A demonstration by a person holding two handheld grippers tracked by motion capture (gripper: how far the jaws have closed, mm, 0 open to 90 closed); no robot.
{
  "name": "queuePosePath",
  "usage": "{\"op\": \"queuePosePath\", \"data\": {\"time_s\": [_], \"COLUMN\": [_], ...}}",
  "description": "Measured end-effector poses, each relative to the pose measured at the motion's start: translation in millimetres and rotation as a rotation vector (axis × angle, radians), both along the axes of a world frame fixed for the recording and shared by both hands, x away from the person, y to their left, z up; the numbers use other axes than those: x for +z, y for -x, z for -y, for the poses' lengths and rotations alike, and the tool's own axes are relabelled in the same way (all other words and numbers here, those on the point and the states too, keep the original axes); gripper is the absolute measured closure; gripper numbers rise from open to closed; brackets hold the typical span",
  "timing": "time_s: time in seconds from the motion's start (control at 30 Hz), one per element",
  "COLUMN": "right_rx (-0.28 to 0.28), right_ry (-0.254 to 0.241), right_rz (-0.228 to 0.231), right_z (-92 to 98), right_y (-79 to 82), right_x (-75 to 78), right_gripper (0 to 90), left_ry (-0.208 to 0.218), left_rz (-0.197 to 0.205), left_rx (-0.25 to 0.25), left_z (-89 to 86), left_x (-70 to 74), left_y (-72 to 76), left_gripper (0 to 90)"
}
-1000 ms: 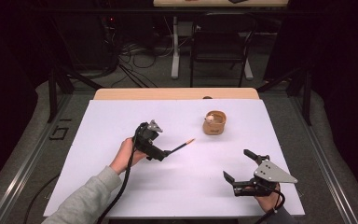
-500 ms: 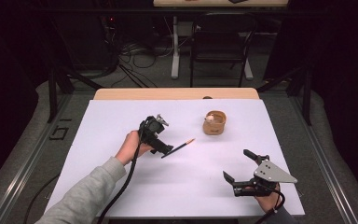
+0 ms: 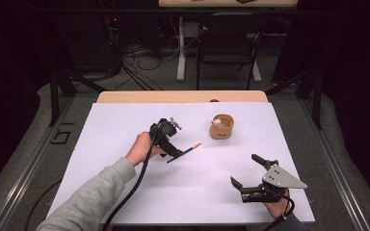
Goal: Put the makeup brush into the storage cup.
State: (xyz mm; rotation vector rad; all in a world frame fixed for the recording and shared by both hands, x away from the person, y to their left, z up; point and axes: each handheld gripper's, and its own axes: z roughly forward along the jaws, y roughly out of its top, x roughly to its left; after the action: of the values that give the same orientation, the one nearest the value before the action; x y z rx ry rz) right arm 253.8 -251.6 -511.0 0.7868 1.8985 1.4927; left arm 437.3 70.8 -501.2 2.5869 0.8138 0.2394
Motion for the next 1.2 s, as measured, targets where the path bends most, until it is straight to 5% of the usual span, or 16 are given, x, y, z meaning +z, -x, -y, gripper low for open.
{"op": "queuePosePath", "data": {"time_s": [0.33,0.67,1.2], "right_rx": [-0.001,-0.005,-0.005], "right_ry": [-0.001,0.005,0.016], "right_rz": [-0.001,-0.002,0.0], "right_z": [0.0,0.5,-0.2], "right_y": [-0.1,0.3,0.0], "right_x": [-0.1,0.3,0.0], "right_gripper": [0.0,0.0,0.0], "left_ry": [-0.061,-0.105,-0.099], "left_rz": [-0.045,-0.065,-0.128], "left_rx": [-0.024,-0.045,-0.061], "left_z": [10.9,22.2,37.5], "left_x": [-1.6,-5.9,-15.0], "left_y": [-5.8,-7.2,-17.1], "left_gripper": [6.1,20.6,44.5]}}
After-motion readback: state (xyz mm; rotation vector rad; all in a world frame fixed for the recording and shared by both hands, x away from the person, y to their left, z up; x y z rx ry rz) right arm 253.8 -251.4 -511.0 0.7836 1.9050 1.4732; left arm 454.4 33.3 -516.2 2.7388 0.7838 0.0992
